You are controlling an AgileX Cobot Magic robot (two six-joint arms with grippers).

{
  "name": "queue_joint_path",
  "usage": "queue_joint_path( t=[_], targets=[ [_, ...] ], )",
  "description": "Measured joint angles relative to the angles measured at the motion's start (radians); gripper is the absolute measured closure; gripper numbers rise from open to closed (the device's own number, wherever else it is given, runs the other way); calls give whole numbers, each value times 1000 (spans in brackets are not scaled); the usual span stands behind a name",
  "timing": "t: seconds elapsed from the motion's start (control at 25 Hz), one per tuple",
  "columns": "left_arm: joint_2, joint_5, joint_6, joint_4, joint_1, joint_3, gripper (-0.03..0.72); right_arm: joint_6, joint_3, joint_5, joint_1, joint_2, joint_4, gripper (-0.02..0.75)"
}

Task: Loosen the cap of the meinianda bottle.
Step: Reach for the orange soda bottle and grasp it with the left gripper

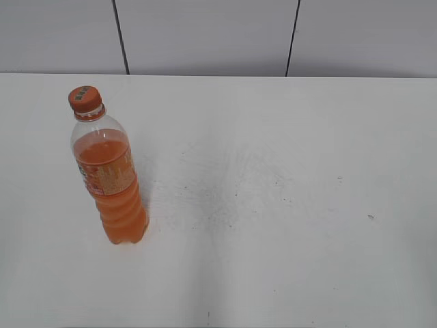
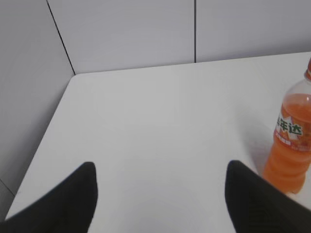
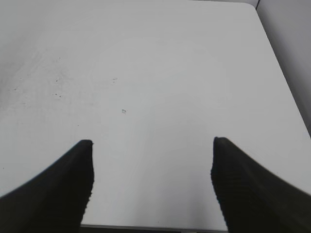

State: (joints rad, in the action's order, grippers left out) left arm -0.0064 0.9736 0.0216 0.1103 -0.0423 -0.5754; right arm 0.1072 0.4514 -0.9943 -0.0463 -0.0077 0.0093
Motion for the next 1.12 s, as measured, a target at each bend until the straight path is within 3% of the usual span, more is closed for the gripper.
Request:
queue_joint_path(
  t=[0.24, 0.6, 1.12],
  targets=[
    [11, -219, 0, 28, 0, 11, 197, 0, 0, 0, 0, 0, -1, 174],
    [168, -589, 0, 76, 0, 163, 200, 0, 0, 0, 0, 0, 0, 174],
    [423, -777, 0, 114, 0, 182, 200, 0, 0, 0, 0, 0, 0, 174]
  ],
)
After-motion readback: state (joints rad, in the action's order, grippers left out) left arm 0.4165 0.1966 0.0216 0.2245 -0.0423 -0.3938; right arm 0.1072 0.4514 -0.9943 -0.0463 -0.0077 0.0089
